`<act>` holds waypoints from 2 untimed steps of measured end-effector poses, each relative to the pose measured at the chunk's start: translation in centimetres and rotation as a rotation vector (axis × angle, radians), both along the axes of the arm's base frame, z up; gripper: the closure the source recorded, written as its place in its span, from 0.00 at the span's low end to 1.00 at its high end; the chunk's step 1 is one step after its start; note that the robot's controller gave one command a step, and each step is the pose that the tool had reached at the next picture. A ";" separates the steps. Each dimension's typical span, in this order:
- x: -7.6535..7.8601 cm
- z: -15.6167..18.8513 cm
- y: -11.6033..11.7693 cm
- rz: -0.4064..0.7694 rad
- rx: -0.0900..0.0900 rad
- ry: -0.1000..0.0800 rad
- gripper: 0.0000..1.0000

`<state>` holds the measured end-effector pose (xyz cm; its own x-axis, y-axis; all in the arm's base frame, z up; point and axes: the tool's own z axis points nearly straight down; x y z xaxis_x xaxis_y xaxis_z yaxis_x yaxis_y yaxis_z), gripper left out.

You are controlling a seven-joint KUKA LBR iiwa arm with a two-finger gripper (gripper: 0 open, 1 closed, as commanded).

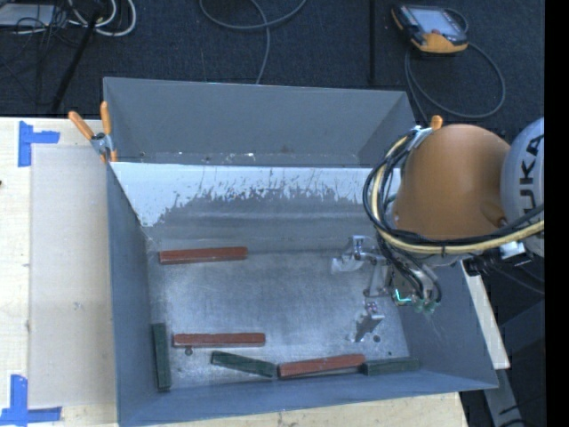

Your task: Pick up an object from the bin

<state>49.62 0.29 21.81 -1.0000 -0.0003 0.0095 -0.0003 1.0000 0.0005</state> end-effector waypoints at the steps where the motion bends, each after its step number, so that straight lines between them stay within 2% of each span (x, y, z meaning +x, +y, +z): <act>1: 0.2 0.4 0.0 0.000 0.000 -0.008 0.00; 2: -0.3 -3.1 2.6 0.082 -0.001 -0.012 0.00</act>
Offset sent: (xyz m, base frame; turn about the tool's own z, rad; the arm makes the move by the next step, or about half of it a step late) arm -0.0112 0.0652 -0.0825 -0.2068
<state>49.35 2.89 18.72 -0.9966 -0.0825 -0.0024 -0.0825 0.9966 -0.0013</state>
